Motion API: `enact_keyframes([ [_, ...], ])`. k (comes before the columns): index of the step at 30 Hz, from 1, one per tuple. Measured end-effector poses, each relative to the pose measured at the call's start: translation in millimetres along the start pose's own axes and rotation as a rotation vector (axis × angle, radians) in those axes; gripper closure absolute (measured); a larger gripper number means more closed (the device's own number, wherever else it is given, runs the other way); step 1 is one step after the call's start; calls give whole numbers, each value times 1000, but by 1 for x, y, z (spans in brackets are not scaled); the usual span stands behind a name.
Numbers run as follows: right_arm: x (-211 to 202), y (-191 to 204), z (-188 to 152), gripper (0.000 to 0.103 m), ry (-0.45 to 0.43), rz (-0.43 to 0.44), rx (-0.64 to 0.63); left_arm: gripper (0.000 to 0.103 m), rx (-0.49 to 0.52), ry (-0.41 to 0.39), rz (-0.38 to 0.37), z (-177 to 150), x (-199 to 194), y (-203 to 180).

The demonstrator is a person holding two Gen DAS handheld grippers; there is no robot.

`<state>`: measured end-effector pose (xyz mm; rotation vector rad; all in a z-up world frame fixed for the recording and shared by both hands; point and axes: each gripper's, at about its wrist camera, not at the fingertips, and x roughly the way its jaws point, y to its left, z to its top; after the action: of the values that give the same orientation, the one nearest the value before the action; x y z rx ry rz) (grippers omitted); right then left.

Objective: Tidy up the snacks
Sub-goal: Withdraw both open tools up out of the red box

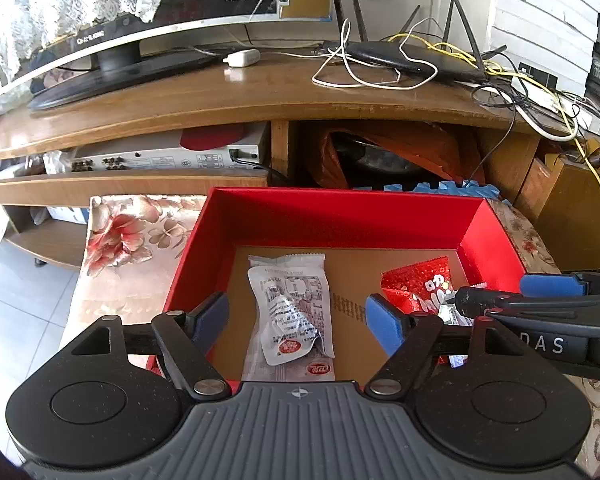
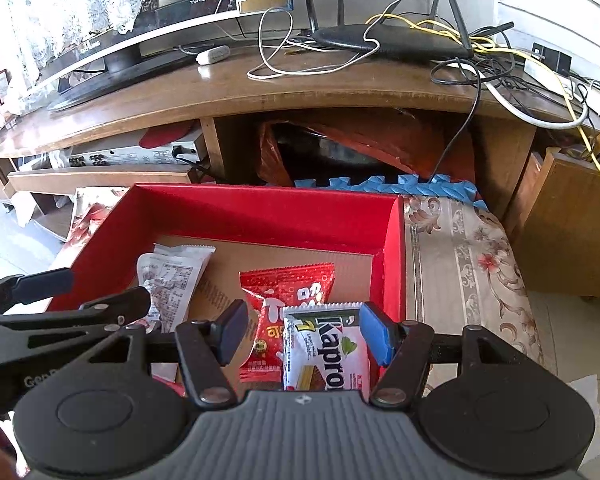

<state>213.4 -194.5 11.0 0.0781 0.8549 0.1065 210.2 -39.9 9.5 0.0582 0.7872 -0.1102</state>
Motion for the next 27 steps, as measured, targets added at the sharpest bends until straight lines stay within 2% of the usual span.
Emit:
enact_keyframes([
  [17, -26, -1, -19, 36, 9, 30, 20, 20, 10, -15, -19, -14, -25, 0],
  [27, -38, 0, -35, 35, 32, 38, 10, 18, 28, 4, -39, -29, -35, -1],
])
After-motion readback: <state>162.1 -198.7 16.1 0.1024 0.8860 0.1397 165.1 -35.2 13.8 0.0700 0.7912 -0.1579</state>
